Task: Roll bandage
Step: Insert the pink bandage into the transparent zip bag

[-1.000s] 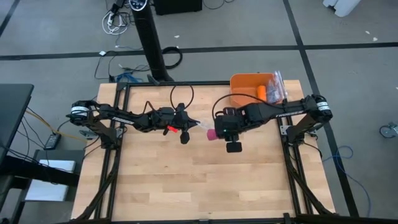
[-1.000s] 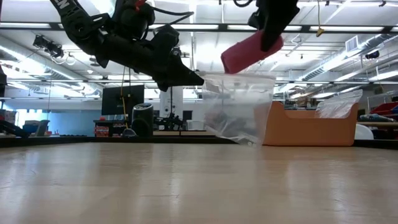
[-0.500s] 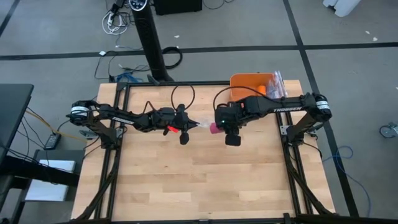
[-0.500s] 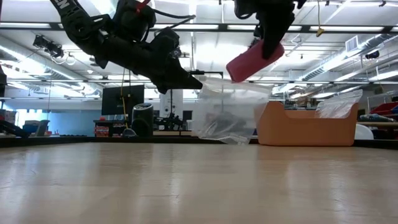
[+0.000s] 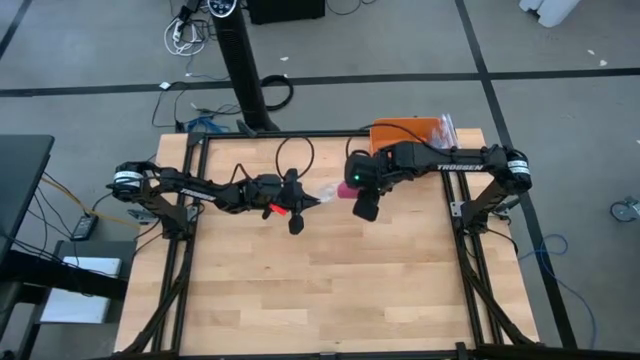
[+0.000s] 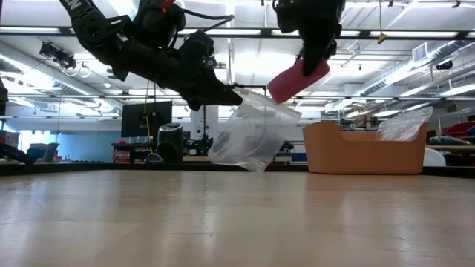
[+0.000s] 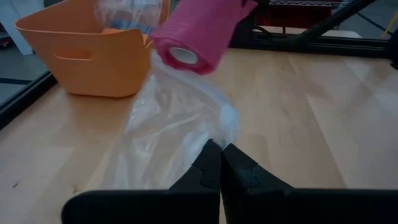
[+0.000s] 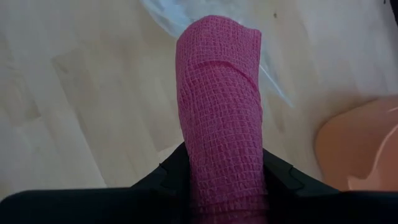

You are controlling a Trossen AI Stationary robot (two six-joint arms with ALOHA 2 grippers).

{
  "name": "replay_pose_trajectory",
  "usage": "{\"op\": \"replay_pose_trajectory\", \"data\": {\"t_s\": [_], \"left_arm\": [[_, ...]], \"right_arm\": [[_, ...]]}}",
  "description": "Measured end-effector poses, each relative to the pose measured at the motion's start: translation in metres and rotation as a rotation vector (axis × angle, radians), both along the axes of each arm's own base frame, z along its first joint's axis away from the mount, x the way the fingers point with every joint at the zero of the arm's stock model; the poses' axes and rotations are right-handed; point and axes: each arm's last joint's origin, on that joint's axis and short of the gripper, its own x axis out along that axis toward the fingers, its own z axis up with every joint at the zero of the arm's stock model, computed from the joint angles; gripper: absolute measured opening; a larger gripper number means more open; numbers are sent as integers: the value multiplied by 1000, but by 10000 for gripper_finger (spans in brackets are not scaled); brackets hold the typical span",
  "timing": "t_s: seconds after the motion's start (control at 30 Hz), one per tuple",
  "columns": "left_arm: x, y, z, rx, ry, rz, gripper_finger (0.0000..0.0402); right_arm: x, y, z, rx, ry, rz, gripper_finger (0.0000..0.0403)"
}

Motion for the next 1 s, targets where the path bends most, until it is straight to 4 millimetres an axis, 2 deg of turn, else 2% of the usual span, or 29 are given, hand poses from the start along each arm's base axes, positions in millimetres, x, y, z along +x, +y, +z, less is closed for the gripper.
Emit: {"op": "replay_pose_trajectory", "data": {"t_s": [0.6, 0.73, 0.87, 1.0], "left_arm": [[0, 2, 2, 5, -17, 47, 0], [0, 2, 0, 10, -4, 74, 0], [-1, 4, 0, 13, -3, 123, 0], [-1, 11, 2, 32, -17, 147, 0]], "right_arm": [[1, 2, 0, -18, -33, -77, 117], [-6, 7, 8, -11, -57, -81, 117], [-11, 21, 14, -14, -75, -59, 117], [-11, 56, 8, -20, -92, 47, 117]]}}
